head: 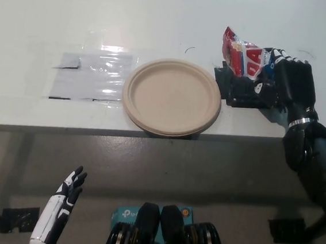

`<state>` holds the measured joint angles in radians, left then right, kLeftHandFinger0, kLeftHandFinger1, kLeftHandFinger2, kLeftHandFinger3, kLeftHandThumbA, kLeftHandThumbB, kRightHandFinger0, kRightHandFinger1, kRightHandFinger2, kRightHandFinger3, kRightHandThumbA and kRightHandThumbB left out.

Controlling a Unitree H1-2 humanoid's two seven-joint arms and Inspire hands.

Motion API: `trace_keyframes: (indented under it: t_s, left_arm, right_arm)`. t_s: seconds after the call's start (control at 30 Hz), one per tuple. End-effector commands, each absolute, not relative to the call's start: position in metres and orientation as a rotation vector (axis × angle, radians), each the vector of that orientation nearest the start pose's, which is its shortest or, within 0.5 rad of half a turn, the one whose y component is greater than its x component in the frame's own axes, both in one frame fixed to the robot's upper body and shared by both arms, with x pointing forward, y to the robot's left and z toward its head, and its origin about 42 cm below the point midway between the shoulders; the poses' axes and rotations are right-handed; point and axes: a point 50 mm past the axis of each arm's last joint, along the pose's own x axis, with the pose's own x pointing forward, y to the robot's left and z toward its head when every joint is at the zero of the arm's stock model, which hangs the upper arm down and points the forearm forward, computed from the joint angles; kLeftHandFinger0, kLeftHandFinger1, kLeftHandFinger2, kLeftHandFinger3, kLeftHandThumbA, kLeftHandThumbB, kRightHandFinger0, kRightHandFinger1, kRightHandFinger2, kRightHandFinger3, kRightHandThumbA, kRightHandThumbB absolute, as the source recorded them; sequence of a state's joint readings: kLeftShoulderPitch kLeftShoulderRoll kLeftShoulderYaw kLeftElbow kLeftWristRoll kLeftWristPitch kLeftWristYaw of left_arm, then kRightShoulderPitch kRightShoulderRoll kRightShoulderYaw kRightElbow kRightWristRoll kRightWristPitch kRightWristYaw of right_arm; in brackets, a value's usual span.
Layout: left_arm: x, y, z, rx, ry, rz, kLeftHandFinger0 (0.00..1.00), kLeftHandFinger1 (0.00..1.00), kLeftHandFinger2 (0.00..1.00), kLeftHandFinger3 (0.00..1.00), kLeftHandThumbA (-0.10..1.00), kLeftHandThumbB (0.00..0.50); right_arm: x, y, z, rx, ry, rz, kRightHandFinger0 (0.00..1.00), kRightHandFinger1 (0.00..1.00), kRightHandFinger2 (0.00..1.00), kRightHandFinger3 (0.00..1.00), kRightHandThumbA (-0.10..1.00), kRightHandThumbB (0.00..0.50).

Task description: The robot picks up a small bag of sunflower seeds on the right hand side and take it to the empty plate on the left hand side then pours some sunflower seeds on to the plate.

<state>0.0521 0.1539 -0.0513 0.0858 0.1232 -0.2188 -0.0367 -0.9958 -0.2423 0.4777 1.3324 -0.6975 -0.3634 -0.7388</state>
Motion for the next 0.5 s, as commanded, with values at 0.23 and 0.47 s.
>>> trace_keyframes:
  t_s: [0.23, 0.47]
  left_arm:
    - [0.267, 0.252, 0.084, 0.272, -0.139, -0.108, 1.0, 1.0, 1.0, 1.0, 1.0, 0.158]
    - [0.268, 0.251, 0.084, 0.265, -0.143, -0.109, 1.0, 1.0, 1.0, 1.0, 1.0, 0.16]
  right_arm:
    - [0.558, -0.209, 0.272, -1.285, -0.756, -0.053, 0.0, 0.22, 0.65, 0.61, -0.1, 0.189]
    - [0.559, -0.193, 0.28, -1.38, -0.818, 0.002, 0.0, 0.25, 0.7, 0.64, -0.1, 0.188]
